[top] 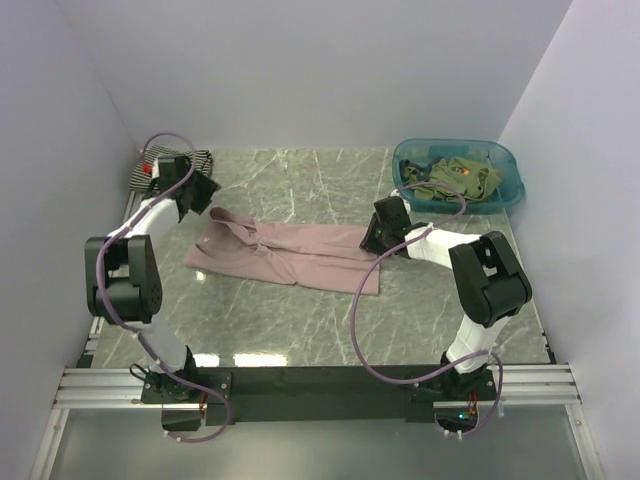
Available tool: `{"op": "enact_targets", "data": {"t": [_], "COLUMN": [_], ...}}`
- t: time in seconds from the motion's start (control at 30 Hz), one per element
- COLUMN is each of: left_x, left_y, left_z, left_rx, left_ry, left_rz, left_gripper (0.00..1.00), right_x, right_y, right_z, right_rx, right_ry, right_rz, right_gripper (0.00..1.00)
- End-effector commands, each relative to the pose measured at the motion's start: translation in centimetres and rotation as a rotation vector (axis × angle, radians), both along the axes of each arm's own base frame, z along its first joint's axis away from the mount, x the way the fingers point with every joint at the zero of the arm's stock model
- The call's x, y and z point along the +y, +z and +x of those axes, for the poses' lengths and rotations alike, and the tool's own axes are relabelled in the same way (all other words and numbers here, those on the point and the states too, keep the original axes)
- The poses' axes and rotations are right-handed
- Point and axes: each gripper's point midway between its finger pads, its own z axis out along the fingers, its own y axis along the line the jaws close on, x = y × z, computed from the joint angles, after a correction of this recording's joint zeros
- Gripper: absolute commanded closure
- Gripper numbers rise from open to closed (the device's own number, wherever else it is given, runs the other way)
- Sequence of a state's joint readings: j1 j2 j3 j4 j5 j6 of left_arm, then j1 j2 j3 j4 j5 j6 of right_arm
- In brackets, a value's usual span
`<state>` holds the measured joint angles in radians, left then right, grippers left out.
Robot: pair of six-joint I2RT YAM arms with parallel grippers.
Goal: Fold and stack the tank tops
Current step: Fold the tank top
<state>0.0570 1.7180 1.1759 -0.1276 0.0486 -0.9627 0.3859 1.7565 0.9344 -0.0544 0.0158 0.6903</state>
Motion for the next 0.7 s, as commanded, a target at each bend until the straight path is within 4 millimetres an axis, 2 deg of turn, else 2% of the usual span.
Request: {"op": "enact_targets", "data": {"t": [0.0, 0.2, 0.23, 0.3, 0.33, 0.57, 0.6, 0.67], "left_x": [-1.2, -0.9, -0.6, 0.1, -0.9, -0.8, -0.7, -0.3], "left_y": [-0.6, -3.1, -4.4, -4.6, -5.0, -6.8, -6.9, -6.8], "left_z": [1.0, 1.4, 0.9, 0.8, 0.5, 0.5, 0.5, 0.6], "left_rx": [0.044, 0.13, 0.185, 0.202, 0.214, 0.264, 0.269, 0.267], "left_ry": [-0.02, 0.053, 0.069, 0.111, 0.099, 0.108, 0.11, 0.124], "left_rz": [0.001, 0.022, 0.031, 0.049, 0.054, 0.059, 0.062, 0.078], "left_gripper": [0.45, 0.5, 0.52, 0.52, 0.52, 0.56, 0.58, 0.67], "right_x": [-3.1, -3.1, -3.1, -3.1, -3.1, -2.9, -3.0, -3.0], "right_y": [-2.8, -2.8, -2.9, -2.9, -2.9, -3.1, -3.1, -3.3], "right_z": [-2.7, -2.8, -2.8, -2.8, -2.7, -2.7, -2.7, -2.8], "right_rx": [0.108, 0.11, 0.112, 0.113, 0.112, 0.115, 0.118, 0.119], "right_ry": [-0.034, -0.031, -0.031, -0.03, -0.03, -0.024, -0.025, -0.026], "right_rz": [-0.122, -0.121, -0.12, -0.119, -0.118, -0.116, -0.117, -0.119], "right_gripper": [0.65, 0.65, 0.65, 0.65, 0.66, 0.65, 0.65, 0.66]}}
